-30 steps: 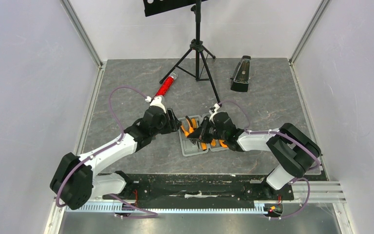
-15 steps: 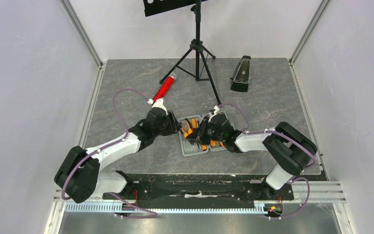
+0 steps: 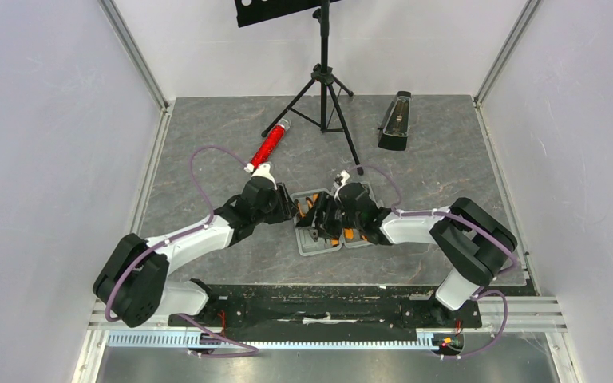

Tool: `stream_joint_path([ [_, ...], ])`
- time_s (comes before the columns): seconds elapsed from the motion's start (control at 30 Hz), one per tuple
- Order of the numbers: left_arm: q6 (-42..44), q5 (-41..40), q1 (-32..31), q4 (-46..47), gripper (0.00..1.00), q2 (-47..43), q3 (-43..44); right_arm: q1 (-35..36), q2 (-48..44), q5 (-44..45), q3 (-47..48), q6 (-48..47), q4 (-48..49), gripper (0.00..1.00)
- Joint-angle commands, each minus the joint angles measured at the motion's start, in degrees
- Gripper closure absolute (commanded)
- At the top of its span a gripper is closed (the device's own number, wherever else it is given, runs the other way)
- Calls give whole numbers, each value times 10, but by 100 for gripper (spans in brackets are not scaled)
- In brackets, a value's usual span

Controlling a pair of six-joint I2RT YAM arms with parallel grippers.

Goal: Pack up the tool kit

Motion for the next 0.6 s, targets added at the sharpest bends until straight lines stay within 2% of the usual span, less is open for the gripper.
stream_joint_path([
  [0.0, -11, 6, 4, 26, 50, 4, 11, 3, -13, -16, 65, -67, -40, 3],
  [0.27, -17, -19, 12, 18, 52, -23, 0, 5, -26, -2, 108, -131, -116, 2],
  [0.57, -1, -57, 40, -19, 53, -93, -14, 19, -31, 49, 200, -250, -255, 2],
])
